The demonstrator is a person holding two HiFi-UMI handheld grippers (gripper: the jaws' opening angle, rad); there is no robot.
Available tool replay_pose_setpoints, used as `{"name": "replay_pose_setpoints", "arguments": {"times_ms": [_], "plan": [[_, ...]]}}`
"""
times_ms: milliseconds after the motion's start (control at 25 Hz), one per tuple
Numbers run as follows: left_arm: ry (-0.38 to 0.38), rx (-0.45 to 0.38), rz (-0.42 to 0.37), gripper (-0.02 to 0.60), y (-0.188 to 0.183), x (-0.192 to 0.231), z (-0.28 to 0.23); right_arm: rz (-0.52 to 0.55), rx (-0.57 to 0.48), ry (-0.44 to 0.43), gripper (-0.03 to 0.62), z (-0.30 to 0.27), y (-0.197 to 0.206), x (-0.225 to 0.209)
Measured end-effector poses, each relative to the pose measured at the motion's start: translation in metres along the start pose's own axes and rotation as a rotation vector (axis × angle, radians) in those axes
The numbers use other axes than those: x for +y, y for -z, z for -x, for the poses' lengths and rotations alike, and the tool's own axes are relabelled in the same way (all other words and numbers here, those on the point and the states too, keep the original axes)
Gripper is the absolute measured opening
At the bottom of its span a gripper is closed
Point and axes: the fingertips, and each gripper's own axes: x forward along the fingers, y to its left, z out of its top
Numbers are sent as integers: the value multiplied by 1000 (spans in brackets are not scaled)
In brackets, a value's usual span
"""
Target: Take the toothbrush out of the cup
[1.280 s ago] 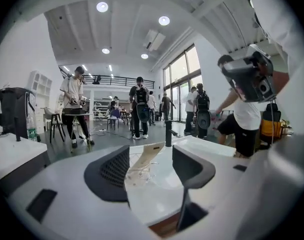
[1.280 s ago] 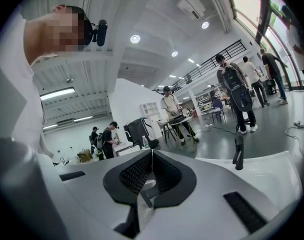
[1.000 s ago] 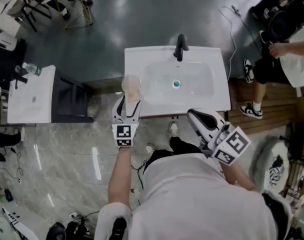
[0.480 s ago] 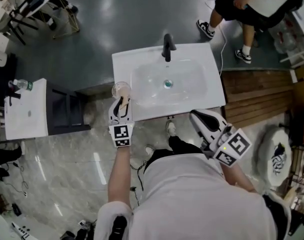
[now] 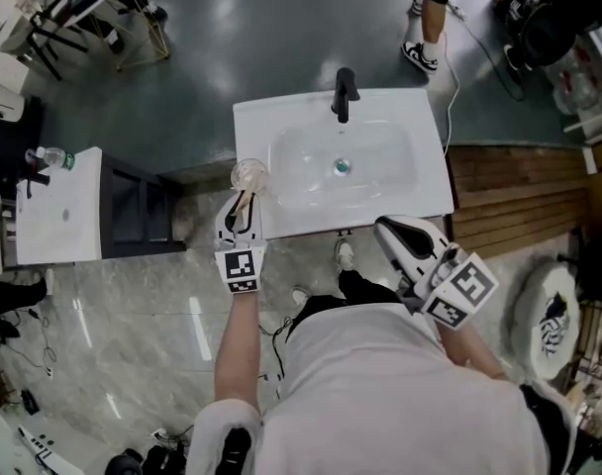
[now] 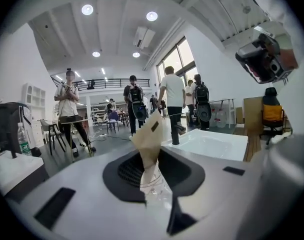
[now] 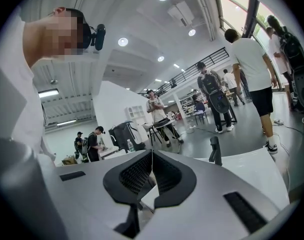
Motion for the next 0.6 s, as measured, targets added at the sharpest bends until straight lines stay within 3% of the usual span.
{"name": "replay_pose_setpoints", "arguments": {"times_ms": [600], "plan": [[-54,-110,23,74,-53,4,30,12,10,-95,34,-13,-3,9]]}}
